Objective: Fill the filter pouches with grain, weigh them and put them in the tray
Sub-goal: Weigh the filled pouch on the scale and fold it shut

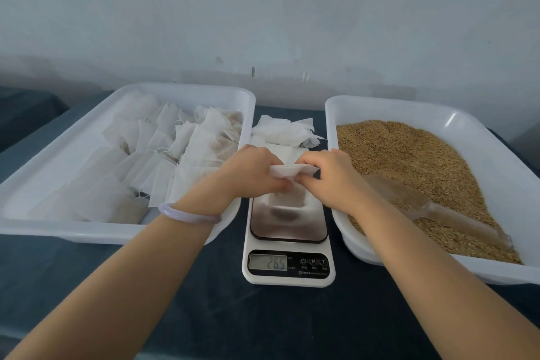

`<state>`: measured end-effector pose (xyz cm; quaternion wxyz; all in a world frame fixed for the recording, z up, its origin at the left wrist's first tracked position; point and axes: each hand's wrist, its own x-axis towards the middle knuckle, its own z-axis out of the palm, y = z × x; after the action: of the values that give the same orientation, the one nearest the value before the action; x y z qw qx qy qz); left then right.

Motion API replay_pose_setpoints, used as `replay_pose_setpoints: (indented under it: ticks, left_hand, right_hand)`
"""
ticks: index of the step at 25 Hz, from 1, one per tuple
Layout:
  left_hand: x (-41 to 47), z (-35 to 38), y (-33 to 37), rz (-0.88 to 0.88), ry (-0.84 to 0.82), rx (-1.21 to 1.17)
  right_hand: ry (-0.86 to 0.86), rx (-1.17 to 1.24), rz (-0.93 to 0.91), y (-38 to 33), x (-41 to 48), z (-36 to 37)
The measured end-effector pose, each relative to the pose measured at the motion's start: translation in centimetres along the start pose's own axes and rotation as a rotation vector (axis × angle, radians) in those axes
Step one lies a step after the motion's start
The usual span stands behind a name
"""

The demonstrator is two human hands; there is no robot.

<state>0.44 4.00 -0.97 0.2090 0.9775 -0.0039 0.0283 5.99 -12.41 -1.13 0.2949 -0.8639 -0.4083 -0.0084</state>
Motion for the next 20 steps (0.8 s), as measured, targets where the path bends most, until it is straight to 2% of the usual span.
replay_pose_setpoints:
  ticks: [4, 8, 11, 13, 15, 17, 20]
  left_hand:
    - [-0.3, -0.2, -0.4, -0.005, 0.085, -0.25]
    - [-0.3, -0.5, -0.6, 0.031, 0.166, -0.349]
    - [-0.2, -1.1, -0.8, -0.057, 0.355, -0.473]
    - [0.2, -1.7, -1.4, -0.188, 0.562, -0.554]
    - [0.4, -2.3, -2.5, -0.328, 0.711, -0.575]
    - [0.4, -2.4, -3.6, -0.416, 0.76, -0.594]
    - [0.7, -2.5, -5.4, -0.519, 0.776, -0.637]
  right_hand:
    - [0.105, 0.147, -0.026, -0.3, -0.1, 0.2]
    - [0.228, 0.1, 0.043, -0.7, 0.6, 0.8]
    - [0.418, 0.111, 0.051, -2.0, 1.9, 0.8]
    - [0.376, 0.178, 0.034, -3.7, 3.2, 1.4]
    - [0.233, 0.191, -0.009, -5.5, 4.8, 2.6]
    - [0.133, 0.171, -0.033, -7.0, 6.2, 3.8]
    - [0.077, 0.172, -0.035, -8.2, 7.9, 4.8]
